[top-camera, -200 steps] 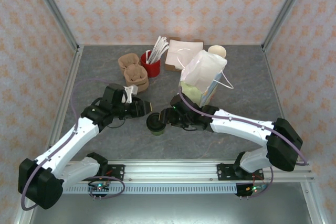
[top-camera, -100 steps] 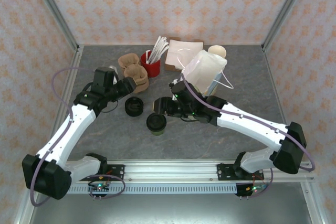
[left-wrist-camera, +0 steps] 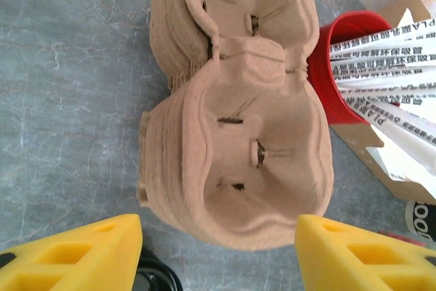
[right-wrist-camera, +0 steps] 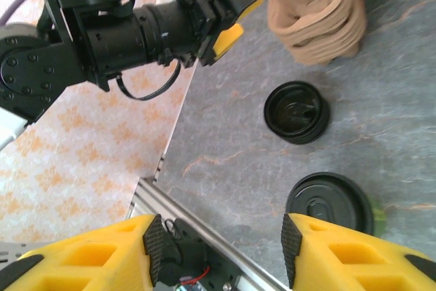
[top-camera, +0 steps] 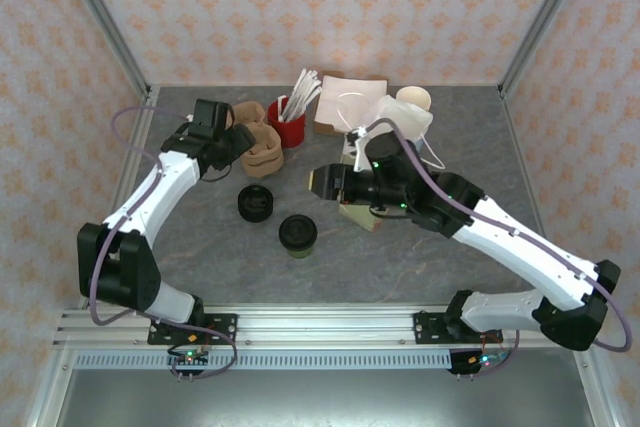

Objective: Pack the takeout coffee

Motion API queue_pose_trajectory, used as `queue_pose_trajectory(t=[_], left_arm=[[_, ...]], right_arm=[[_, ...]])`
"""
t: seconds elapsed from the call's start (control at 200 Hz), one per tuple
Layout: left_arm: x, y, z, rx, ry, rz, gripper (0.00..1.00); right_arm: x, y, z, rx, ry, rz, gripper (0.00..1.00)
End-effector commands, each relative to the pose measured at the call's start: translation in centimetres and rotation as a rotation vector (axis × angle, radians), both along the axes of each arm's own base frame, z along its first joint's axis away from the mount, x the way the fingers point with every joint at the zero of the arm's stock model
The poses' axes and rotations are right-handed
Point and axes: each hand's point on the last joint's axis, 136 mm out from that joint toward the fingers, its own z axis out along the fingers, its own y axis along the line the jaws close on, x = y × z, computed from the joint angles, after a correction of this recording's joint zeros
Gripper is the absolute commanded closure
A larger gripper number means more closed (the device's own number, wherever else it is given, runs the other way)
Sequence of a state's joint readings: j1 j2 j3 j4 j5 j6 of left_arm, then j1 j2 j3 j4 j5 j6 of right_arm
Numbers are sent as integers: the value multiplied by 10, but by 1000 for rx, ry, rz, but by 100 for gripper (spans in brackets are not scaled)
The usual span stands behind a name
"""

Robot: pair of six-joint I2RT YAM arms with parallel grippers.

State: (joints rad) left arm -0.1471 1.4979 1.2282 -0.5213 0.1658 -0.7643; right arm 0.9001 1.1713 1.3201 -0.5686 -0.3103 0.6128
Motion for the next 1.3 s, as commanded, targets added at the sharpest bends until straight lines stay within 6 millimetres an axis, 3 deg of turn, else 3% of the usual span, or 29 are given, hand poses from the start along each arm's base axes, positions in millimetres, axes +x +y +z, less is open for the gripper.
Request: queue_pose_trajectory(t=[0.0, 0.13, 0.395, 0.576, 0.876, 1.296], left_arm=[[13, 13, 10, 25, -18, 56, 44], [20, 14, 2, 29, 10, 60, 53], [25, 15, -14, 39, 46, 73, 54], [29, 12, -23, 30, 62, 65, 66], [31, 12, -36, 29, 82, 67, 65], [35, 6, -32, 9, 66, 44, 80]], right_arm=[[2, -23, 0, -36, -16, -33, 50], [3, -38, 2, -58, -32, -63, 50], [1, -62, 6, -73, -65, -115, 50], [-1, -72, 9, -84, -85, -133, 50], [-3, -80, 9, -88, -94, -154, 50], [-3, -80, 4, -94, -90, -159, 50]])
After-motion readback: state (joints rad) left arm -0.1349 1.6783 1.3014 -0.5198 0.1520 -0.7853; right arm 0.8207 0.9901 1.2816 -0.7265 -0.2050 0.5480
